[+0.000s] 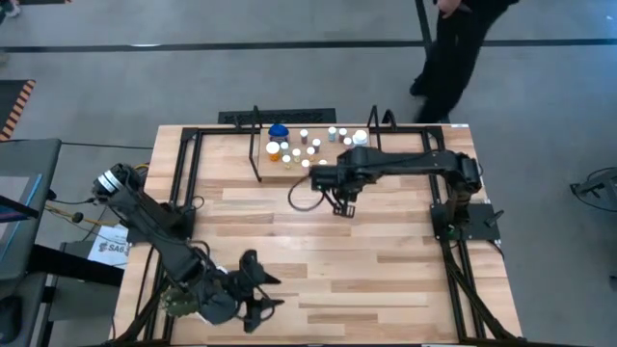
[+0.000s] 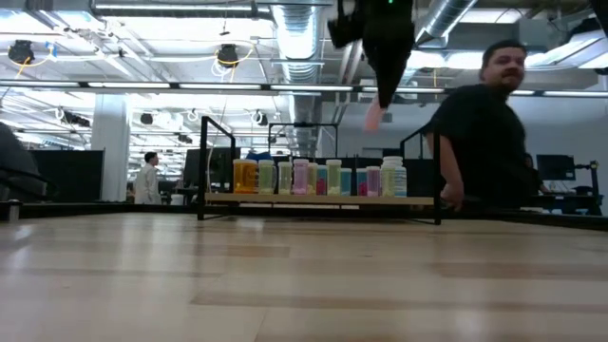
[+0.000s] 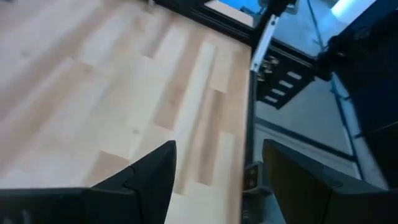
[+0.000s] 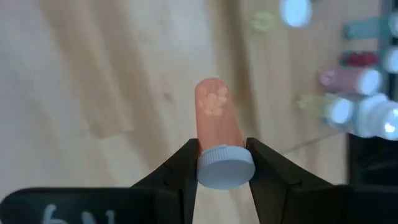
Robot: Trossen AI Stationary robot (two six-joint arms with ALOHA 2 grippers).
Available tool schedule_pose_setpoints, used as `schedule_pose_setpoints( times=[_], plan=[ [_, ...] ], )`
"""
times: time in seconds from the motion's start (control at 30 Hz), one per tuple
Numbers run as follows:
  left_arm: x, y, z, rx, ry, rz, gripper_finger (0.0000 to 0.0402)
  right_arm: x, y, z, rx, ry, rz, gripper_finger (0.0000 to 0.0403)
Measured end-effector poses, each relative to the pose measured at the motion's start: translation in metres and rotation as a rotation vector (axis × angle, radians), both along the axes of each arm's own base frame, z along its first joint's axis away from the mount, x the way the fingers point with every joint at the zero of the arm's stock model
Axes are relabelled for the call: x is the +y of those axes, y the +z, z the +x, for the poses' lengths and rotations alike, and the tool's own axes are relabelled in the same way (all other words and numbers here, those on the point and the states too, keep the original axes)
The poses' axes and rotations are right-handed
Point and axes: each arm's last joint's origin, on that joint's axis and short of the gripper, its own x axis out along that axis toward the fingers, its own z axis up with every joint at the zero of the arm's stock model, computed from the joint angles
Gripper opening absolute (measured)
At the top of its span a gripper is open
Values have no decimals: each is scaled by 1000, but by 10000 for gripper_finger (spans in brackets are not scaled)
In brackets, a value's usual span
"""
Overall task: Pick and place medicine bottles onto shelf by color
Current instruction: Put the orange pill bottle on the shelf
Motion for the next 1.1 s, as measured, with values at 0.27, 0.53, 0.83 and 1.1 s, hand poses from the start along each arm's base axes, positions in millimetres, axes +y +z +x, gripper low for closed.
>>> schedule_pose_setpoints(
  times=[0.27,0.53,0.83,1.1],
  plan=[
    [52,33,-1,-17,-37,199,226,-43,-6,-5,38,-52,-5,136],
    [74,50,-17,-14,-42,284,226,-78,-5,-8,-7,-146,-9,136],
    [83,62,-28,-52,9,237,226,-85,-23,-14,38,-218,6,135],
    [93,73,-41,-78,31,230,226,-83,-40,-19,103,-223,18,138]
  ],
)
